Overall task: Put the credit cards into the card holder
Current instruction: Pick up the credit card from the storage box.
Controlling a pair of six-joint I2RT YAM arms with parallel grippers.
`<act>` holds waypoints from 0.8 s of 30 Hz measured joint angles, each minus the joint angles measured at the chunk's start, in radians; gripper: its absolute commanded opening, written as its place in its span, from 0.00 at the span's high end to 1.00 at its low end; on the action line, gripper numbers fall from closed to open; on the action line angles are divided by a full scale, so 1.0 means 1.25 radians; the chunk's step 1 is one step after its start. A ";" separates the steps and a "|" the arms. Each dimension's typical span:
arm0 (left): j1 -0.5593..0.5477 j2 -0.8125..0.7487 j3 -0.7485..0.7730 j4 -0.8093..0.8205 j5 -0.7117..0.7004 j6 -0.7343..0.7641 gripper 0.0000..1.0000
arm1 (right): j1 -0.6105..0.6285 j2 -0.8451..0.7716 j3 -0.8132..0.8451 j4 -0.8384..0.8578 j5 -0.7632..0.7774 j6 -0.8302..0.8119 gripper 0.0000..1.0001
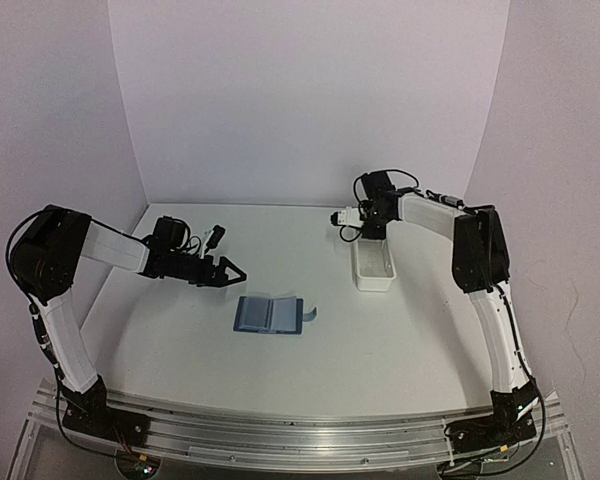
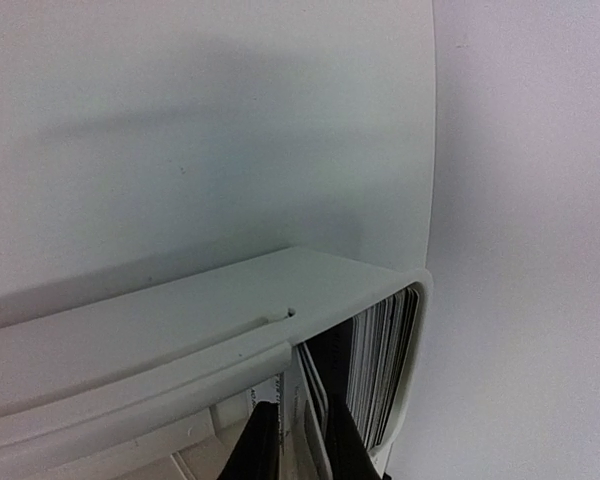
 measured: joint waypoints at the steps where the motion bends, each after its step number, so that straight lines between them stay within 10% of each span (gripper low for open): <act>1: 0.000 0.000 0.000 -0.002 0.000 0.000 0.05 | 0.001 0.000 -0.001 0.002 0.002 -0.001 0.81; 24: 0.000 0.000 0.000 -0.003 0.000 0.000 0.04 | 0.007 -0.010 -0.019 0.013 0.039 -0.011 0.82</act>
